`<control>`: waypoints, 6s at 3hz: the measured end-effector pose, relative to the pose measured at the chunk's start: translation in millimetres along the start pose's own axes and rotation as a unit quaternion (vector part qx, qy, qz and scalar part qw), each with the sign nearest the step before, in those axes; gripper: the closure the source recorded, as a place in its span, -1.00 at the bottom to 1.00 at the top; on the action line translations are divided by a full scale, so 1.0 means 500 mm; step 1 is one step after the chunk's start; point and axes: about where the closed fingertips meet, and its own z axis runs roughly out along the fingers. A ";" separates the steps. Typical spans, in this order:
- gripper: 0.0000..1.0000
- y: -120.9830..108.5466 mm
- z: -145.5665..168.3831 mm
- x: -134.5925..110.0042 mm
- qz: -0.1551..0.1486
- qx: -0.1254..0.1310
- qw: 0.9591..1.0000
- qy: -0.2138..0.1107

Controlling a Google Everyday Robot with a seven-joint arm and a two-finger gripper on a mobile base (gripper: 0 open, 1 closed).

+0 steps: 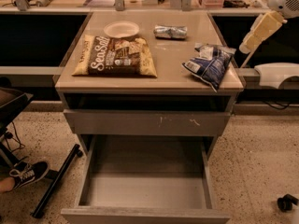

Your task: Place blue chip bag into middle drawer

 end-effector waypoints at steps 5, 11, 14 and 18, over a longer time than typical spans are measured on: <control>-1.00 0.037 0.205 -0.041 -0.055 -0.119 0.991 -0.029; 0.31 0.101 0.312 0.044 0.006 -0.187 0.982 -0.020; 1.00 0.239 -0.117 0.185 0.122 -0.074 0.988 0.061; 1.00 0.410 -0.140 0.234 0.218 -0.002 0.972 0.088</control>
Offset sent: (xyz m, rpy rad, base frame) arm 0.0637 -0.0205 -0.0883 0.0752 0.2288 0.0685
